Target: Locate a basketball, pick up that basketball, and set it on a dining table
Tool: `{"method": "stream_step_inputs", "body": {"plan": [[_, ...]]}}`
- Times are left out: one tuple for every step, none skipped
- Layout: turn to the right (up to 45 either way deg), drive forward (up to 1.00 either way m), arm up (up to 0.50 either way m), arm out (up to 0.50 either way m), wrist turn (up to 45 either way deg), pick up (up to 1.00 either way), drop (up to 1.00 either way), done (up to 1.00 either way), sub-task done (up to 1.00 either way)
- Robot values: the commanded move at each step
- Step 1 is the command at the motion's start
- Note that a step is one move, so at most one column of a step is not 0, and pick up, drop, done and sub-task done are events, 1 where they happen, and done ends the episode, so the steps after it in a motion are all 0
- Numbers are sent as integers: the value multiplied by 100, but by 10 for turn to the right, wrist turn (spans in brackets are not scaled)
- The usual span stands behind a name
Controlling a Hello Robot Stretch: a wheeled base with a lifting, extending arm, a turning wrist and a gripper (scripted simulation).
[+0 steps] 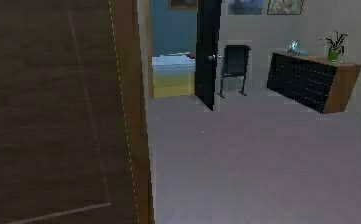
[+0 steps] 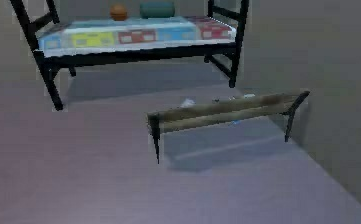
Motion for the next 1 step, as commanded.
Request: {"method": "stream_step_inputs", "body": {"plan": [[-450, 0, 0, 0, 0, 0, 0, 0, 0]]}}
